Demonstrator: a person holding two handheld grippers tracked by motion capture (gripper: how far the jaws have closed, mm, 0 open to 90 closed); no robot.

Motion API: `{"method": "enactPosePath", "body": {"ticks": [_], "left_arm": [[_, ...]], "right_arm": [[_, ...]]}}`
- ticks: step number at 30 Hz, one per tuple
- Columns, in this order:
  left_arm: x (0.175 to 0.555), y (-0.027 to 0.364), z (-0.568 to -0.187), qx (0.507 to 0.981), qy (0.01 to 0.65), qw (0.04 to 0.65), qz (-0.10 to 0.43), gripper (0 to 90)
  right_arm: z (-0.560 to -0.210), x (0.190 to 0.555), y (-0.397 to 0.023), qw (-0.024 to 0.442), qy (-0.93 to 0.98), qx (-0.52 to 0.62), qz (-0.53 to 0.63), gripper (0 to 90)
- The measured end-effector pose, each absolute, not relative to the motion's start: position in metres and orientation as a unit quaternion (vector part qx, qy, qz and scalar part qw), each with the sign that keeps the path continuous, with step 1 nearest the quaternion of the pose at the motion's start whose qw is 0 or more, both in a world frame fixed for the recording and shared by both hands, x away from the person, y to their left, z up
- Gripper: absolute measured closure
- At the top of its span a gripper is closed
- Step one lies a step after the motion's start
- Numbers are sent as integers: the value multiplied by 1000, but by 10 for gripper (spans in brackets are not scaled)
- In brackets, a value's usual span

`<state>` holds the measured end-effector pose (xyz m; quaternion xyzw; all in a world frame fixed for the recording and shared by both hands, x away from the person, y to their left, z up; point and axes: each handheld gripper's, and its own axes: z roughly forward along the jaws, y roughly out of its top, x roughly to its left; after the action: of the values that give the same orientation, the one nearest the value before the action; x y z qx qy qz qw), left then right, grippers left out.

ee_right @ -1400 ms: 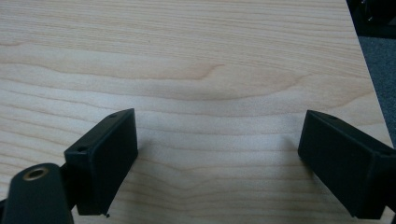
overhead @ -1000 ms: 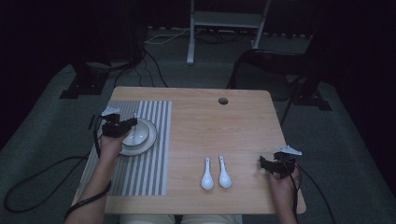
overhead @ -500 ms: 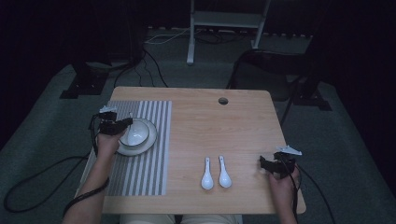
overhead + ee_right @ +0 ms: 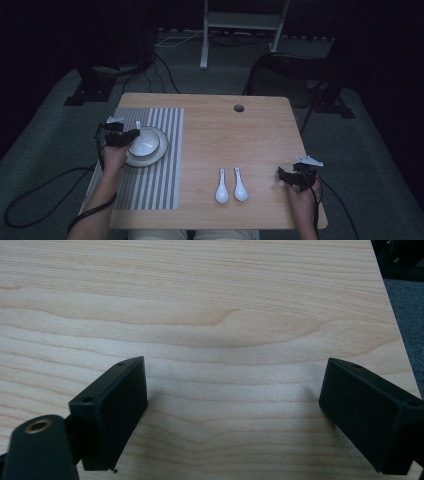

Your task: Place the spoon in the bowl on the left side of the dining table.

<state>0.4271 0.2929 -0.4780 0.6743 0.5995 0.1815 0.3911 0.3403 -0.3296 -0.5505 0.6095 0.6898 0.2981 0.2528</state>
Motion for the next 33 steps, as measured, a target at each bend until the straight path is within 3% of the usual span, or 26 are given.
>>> {"method": "enactPosePath", "body": {"ticks": [4,20,33], "left_arm": [[421,291,-476,679,596,390,180,781],[363,285,-458,707,549,392,213,493],[312,297,-455,689,554,416,212,278]], "right_arm": [[-550,340,-330,253,690,609,298,112],[-550,340,-330,253,690,610,298,112],[-550,340,-330,253,689,610,298,112]]}}
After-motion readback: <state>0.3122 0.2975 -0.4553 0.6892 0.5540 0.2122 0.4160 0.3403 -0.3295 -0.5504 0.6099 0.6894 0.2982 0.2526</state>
